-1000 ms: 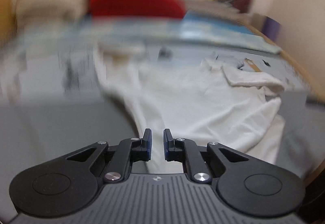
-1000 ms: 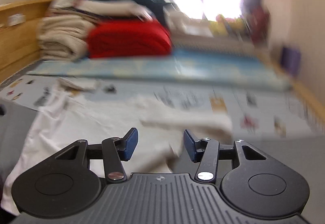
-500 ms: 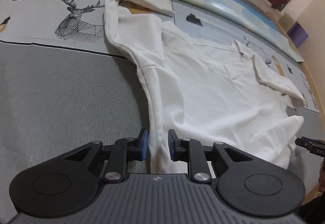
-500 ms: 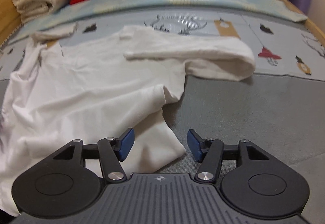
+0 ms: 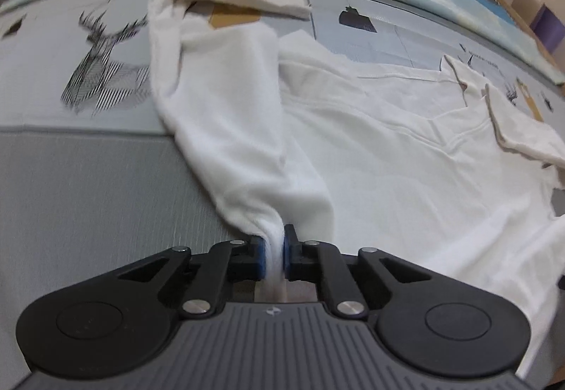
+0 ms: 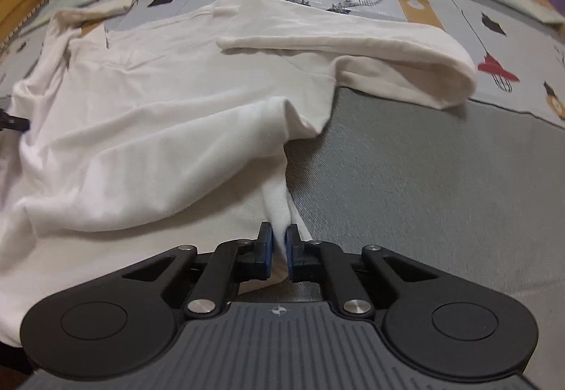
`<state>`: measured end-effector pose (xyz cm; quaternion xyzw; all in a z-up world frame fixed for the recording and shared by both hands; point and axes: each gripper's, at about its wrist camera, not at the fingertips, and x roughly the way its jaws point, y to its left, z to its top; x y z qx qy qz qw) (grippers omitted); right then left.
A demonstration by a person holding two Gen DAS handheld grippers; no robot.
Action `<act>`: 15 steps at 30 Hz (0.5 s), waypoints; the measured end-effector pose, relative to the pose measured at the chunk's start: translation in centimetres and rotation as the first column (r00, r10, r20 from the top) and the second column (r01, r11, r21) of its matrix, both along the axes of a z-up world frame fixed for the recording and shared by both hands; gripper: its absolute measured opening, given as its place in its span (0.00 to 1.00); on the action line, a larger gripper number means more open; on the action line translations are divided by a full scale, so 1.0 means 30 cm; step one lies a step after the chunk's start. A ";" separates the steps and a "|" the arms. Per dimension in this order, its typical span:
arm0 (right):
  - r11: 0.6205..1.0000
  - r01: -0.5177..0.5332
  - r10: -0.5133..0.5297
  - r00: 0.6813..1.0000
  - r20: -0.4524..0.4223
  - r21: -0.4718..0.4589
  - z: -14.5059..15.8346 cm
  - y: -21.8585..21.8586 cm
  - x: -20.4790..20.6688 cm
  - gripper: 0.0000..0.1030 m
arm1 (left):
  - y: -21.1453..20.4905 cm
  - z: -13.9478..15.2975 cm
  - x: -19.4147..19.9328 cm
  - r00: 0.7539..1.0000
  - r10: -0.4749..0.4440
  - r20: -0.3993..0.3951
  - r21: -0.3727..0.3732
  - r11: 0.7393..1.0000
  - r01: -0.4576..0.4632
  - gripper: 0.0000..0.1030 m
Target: Fold small clothes
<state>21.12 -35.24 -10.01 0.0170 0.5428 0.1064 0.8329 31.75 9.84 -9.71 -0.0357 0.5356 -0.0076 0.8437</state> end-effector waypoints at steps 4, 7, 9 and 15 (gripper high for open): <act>1.000 -0.029 0.029 0.999 -0.040 -0.001 0.000 -0.045 -0.054 0.07 | -0.051 -0.015 0.053 0.997 -0.057 0.043 0.077 0.996 0.054 0.06; 0.999 -0.038 0.041 0.996 -0.078 0.031 0.001 -0.096 -0.100 0.07 | -0.079 -0.012 0.094 0.992 -0.079 0.095 0.102 0.992 0.069 0.06; 0.997 -0.050 0.057 0.993 -0.106 0.061 0.002 -0.126 -0.135 0.07 | -0.081 0.003 0.114 0.986 -0.065 0.151 0.119 0.992 0.047 0.06; 0.987 -0.044 0.065 0.990 -0.127 0.158 0.028 -0.168 -0.182 0.07 | -0.006 0.057 0.151 0.975 0.065 0.211 0.051 0.996 -0.077 0.27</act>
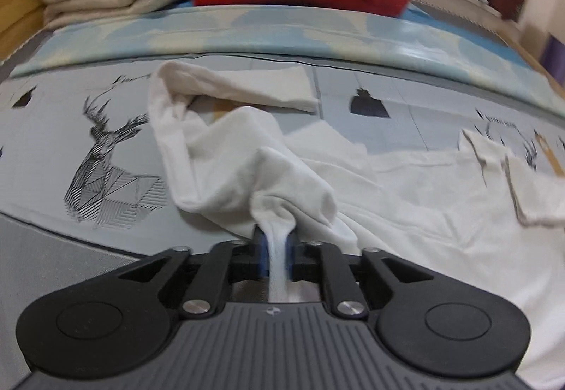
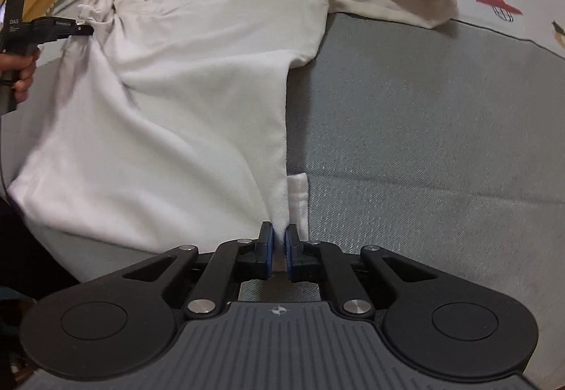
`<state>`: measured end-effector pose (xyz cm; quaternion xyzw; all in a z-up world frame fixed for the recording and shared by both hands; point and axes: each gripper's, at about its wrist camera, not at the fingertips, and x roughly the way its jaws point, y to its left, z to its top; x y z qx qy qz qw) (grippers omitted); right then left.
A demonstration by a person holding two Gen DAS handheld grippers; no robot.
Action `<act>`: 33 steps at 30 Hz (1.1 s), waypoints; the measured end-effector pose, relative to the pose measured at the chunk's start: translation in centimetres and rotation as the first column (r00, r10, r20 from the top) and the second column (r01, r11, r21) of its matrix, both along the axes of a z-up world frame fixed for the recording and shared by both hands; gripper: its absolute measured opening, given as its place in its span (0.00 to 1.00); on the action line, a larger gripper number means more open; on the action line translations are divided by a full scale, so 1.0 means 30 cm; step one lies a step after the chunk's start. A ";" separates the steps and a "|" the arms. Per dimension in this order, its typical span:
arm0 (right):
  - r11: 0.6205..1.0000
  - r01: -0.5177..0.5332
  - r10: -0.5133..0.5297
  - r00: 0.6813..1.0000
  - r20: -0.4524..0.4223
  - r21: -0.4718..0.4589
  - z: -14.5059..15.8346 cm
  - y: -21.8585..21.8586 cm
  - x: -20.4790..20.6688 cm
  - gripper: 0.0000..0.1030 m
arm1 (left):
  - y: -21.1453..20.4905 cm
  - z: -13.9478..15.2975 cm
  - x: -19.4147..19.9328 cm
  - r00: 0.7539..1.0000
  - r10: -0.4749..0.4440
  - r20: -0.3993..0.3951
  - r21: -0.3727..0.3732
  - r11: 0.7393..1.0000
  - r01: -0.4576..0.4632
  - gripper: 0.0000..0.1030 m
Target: Fold small clothes
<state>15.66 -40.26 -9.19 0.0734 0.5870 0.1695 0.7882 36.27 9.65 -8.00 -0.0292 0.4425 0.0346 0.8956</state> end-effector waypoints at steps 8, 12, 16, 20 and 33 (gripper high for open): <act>0.991 0.120 -0.119 0.993 -0.013 0.066 0.018 -0.021 0.056 0.24 | 0.109 0.081 -0.143 0.997 0.007 -0.075 -0.151 0.988 -0.019 0.45; 0.998 0.068 -0.068 0.998 0.001 0.007 -0.005 0.036 0.065 0.30 | 0.169 0.109 -0.313 0.994 0.007 -0.107 -0.190 0.981 -0.028 0.45; 0.997 0.060 -0.058 0.998 0.031 -0.048 -0.015 0.076 0.082 0.30 | 0.177 0.091 -0.526 0.991 -0.046 -0.127 -0.149 0.988 0.026 0.45; 0.994 0.074 -0.067 0.993 0.094 -0.083 0.002 0.101 0.091 0.30 | 0.184 0.053 -0.658 0.983 -0.018 -0.185 -0.188 0.982 -0.017 0.45; 0.982 0.134 -0.121 0.987 0.105 -0.130 0.013 0.106 0.043 0.30 | 0.150 -0.052 -0.711 0.951 -0.036 -0.306 -0.198 0.980 -0.026 0.45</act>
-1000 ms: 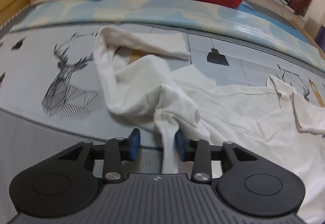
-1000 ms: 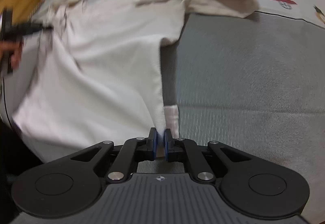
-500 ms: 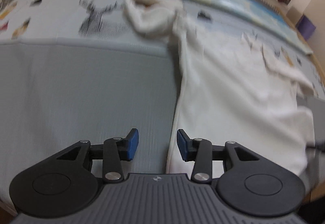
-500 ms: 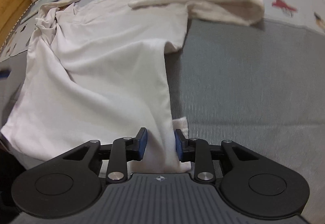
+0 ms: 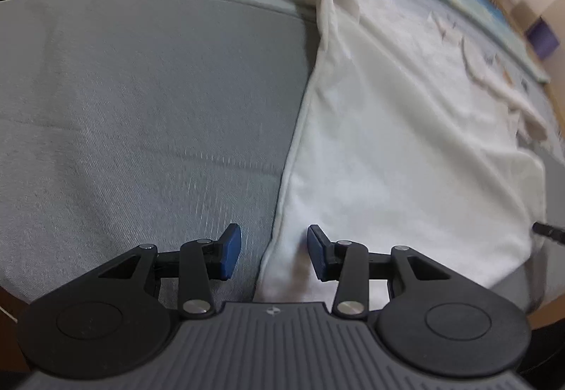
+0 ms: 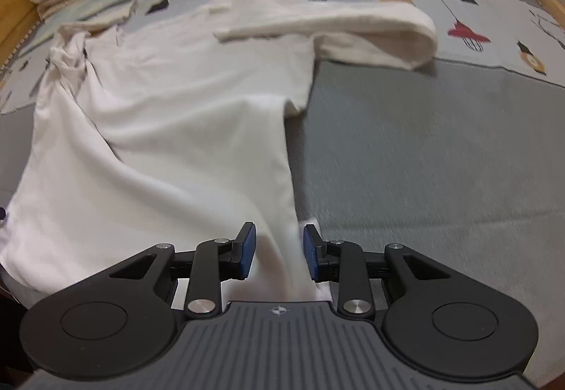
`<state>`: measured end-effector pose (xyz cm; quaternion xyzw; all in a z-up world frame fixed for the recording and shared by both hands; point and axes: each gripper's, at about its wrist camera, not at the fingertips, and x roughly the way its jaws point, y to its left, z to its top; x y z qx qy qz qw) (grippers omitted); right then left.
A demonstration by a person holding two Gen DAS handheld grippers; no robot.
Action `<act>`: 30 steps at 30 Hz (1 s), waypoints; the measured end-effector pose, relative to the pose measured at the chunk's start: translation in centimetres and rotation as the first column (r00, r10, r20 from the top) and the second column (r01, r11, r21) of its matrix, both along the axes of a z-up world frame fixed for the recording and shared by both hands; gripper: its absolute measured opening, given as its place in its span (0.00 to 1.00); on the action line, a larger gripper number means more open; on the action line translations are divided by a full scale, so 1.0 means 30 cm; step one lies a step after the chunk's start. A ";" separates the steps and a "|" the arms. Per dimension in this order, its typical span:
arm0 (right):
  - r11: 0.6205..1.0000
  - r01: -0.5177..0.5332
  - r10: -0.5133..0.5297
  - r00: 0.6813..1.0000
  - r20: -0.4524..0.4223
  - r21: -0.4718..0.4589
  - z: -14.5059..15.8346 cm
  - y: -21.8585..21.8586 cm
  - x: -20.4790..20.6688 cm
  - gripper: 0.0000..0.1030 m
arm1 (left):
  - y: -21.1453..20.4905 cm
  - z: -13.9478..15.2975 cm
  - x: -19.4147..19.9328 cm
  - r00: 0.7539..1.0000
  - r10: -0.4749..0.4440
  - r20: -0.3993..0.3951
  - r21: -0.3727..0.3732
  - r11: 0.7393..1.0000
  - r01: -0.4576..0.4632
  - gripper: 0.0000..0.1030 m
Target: Fold small clothes
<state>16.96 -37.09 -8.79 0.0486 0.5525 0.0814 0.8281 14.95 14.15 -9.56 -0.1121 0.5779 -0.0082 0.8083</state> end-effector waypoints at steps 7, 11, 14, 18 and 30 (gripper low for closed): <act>1.000 -0.015 0.016 0.999 -0.040 0.015 -0.023 -0.011 -0.017 0.28 | -0.037 -0.001 -0.002 0.999 -0.046 0.014 0.071 0.996 0.045 0.23; 0.995 -0.026 0.026 1.000 -0.002 0.095 0.006 -0.004 0.006 0.07 | -0.057 0.003 -0.002 0.995 -0.095 0.028 0.087 0.992 0.093 0.08; 0.984 0.053 -0.060 0.998 0.036 0.173 0.036 -0.034 0.053 0.07 | -0.056 0.011 -0.001 0.995 -0.087 0.055 0.096 0.992 0.081 0.06; 0.935 0.162 -0.219 0.964 0.154 0.315 0.097 -0.062 0.109 0.07 | 0.013 0.061 -0.004 0.986 0.022 0.163 0.085 0.996 -0.036 0.00; 0.943 0.250 -0.286 0.947 0.146 0.221 0.077 -0.123 0.080 0.43 | 0.040 0.041 -0.015 0.994 0.076 0.078 -0.017 0.997 -0.075 0.14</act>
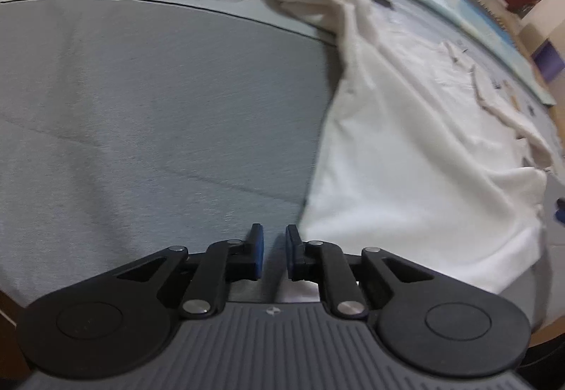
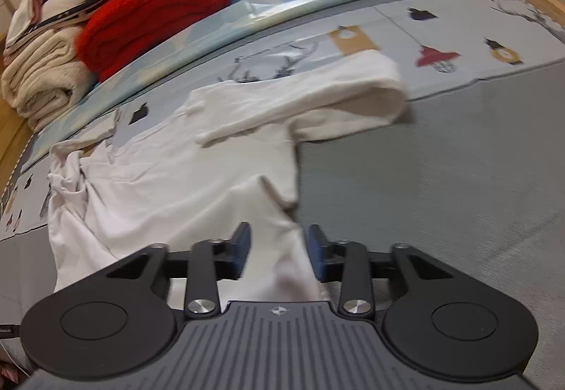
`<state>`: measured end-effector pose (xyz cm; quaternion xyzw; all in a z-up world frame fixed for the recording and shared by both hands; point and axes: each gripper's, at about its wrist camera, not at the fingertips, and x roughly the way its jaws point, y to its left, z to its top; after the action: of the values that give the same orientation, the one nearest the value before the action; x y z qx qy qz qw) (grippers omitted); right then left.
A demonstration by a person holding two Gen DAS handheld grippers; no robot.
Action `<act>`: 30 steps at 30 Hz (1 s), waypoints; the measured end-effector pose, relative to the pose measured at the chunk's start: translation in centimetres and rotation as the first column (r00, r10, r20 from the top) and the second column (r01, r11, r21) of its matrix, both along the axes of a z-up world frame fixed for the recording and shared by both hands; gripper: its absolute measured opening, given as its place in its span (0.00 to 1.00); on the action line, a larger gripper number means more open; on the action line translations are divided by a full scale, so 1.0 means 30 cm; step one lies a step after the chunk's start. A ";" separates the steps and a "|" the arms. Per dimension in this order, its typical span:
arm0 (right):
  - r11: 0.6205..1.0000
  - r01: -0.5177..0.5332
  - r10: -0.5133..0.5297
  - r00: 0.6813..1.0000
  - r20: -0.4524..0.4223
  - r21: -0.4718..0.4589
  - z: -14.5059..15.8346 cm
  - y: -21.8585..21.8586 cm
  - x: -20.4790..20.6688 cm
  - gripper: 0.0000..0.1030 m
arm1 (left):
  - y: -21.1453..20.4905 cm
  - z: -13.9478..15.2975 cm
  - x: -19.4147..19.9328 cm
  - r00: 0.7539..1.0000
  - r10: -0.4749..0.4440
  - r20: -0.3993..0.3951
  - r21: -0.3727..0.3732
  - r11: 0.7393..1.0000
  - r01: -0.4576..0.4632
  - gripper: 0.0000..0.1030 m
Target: Fold small clothes
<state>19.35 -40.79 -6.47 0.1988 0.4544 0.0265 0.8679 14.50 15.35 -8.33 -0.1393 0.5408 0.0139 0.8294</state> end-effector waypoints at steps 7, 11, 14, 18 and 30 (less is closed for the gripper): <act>0.992 -0.108 0.112 0.992 -0.064 0.062 -0.032 -0.042 -0.046 0.45 | -0.032 -0.030 0.012 0.998 -0.040 -0.054 -0.027 0.999 0.039 0.23; 0.967 -0.256 0.254 0.962 -0.098 -0.009 -0.053 0.002 -0.086 0.45 | -0.044 -0.041 0.015 0.995 -0.068 -0.073 -0.017 0.998 0.067 0.24; 0.943 -0.321 0.308 0.942 -0.133 -0.090 -0.079 0.030 -0.105 0.45 | -0.057 -0.043 0.018 0.993 -0.086 -0.075 -0.009 0.996 0.086 0.24; 0.909 -0.384 0.363 0.920 -0.148 -0.164 -0.099 0.067 -0.118 0.45 | -0.074 -0.042 0.018 0.992 -0.107 -0.071 0.011 0.994 0.108 0.24; 0.939 -0.331 0.320 0.940 0.116 0.094 0.047 -0.019 -0.097 0.04 | 0.017 0.100 -0.007 0.976 0.025 0.216 -0.097 0.995 -0.004 0.04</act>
<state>16.43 -41.36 -5.05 0.1678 0.4351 0.2052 0.8605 14.30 15.85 -5.33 -0.1835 0.4460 -0.0215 0.8758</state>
